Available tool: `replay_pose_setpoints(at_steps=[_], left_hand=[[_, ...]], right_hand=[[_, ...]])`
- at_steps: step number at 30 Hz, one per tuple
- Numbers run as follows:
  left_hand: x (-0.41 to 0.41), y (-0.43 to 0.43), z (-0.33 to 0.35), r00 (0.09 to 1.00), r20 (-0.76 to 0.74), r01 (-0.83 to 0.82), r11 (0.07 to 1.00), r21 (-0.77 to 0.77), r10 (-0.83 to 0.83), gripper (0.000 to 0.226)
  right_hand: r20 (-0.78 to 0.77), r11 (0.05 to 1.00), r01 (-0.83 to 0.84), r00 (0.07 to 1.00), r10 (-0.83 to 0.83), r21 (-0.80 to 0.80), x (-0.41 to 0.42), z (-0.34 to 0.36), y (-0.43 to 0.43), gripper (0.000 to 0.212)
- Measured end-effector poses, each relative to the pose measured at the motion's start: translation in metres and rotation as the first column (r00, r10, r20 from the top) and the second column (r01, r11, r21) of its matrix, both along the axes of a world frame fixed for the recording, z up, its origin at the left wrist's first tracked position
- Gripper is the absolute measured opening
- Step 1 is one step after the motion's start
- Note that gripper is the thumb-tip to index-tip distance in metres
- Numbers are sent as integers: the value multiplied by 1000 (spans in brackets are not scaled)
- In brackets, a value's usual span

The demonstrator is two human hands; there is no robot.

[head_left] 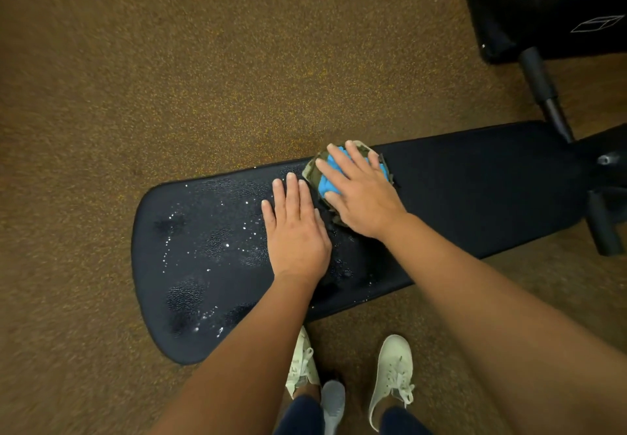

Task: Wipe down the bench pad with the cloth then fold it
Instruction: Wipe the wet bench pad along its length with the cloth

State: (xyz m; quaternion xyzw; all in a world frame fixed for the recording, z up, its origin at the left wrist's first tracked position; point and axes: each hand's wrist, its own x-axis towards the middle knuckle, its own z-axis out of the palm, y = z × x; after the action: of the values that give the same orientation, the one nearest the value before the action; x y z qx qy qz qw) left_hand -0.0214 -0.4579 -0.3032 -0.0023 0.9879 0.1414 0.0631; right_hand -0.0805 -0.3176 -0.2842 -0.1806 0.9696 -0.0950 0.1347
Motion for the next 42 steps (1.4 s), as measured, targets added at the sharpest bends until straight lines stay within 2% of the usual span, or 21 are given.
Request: replay_pose_setpoints(at_steps=[2,3,6,8,10,14,15,19,20,24,25,28,31,35,38,42], left_hand=[[0,-1,1,1000,-2,9,1000,6,-9,56],[0,-1,1,1000,-1,13,1000,7,-13,56],[0,-1,0,1000,-9,14,1000,-2,-14,56],[0,0,-1,1000,-13,7,1000,-6,-7,56],[1,0,-1,1000,-11,5,1000,-11,-5,56],[0,0,1,1000,-4,14,999,-33,-14,56],[0,1,1,1000,0,13,999,-42,-13,56],[1,2,2,1000,9,-16,999,-50,16,57],[1,3,2,1000,9,-21,998,-52,22,57],[2,3,3,999,22,-23,998,-61,24,58],[2,4,4,999,24,-25,997,-69,26,57],[1,5,6,998,24,-55,995,-87,58,56],[2,7,7,995,12,-102,990,-100,104,56],[2,9,8,985,-13,-171,979,-113,171,57],[2,9,9,978,-31,-209,975,-78,207,59],[4,-1,11,967,-50,-254,966,-45,252,56]], right_hand=[[-10,998,-56,998,56,8,6,3,19,55],[-12,999,-26,1000,26,25,4,3,27,55],[-18,978,196,981,-196,66,-8,0,16,55],[-32,968,240,971,-239,73,-12,-1,-6,54],[-35,987,152,988,-150,50,-4,-3,-16,53],[-36,994,-100,994,101,40,1,-1,27,59],[-40,994,-97,994,99,54,-4,-2,34,61],[-59,988,122,991,-117,95,-15,-6,3,62],[-59,989,111,993,-106,94,-13,-6,-5,61],[-61,983,-182,981,184,34,-10,-3,29,57],[-66,977,-209,975,211,35,-12,-2,43,57],[-100,995,-58,993,65,79,-23,-6,59,58],[-151,988,53,988,-32,142,-36,-6,26,53],[-54,982,-137,988,145,131,-47,-1,-22,57],[-68,970,-229,970,235,82,-52,-3,-2,59],[-36,975,-175,983,181,136,-62,-1,31,61]])
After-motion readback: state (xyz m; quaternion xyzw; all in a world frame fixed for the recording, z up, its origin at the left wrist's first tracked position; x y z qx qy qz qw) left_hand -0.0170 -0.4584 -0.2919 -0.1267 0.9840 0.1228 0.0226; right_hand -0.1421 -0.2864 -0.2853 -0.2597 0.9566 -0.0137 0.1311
